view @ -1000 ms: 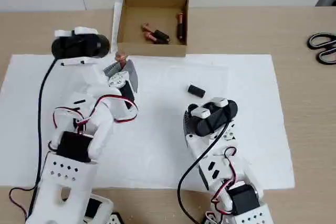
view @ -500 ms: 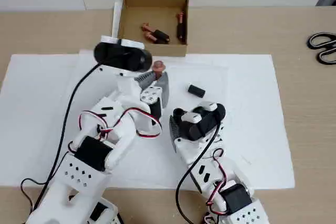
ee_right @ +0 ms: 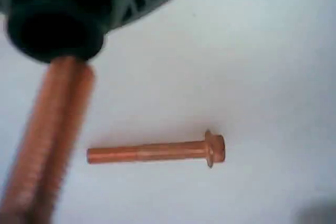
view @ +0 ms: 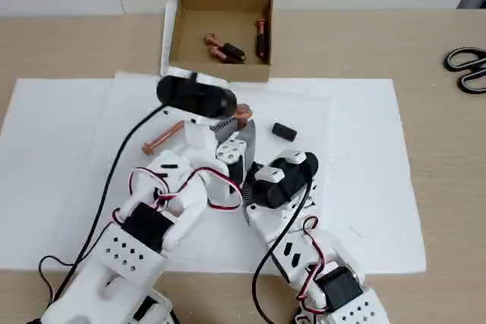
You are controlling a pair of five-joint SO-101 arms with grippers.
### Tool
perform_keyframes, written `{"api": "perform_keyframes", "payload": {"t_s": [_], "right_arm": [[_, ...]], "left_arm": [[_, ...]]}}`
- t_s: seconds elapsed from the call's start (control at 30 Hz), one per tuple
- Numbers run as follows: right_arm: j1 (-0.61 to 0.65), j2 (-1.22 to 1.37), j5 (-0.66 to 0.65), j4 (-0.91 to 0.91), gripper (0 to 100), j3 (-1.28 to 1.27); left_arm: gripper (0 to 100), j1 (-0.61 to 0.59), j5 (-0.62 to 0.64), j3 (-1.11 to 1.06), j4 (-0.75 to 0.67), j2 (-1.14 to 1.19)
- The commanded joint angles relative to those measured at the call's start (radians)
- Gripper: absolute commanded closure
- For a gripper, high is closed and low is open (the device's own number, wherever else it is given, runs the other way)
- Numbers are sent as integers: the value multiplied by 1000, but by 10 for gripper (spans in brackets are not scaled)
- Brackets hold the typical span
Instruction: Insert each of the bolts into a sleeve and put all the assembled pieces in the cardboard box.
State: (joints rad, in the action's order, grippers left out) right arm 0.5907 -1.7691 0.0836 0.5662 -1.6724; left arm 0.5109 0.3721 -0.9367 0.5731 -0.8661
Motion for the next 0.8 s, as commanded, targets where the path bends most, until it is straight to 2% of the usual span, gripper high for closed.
{"api": "perform_keyframes", "payload": {"t_s": [0.0,0.67,0.77], "right_arm": [[5,-7,11,-22,995,-2],[2,-8,11,-22,995,-2],[1,-8,11,-22,995,-2]], "left_arm": [[994,15,-11,2,-35,-29],[994,12,-5,-38,-41,-29],[994,11,21,-36,8,-29]]}}
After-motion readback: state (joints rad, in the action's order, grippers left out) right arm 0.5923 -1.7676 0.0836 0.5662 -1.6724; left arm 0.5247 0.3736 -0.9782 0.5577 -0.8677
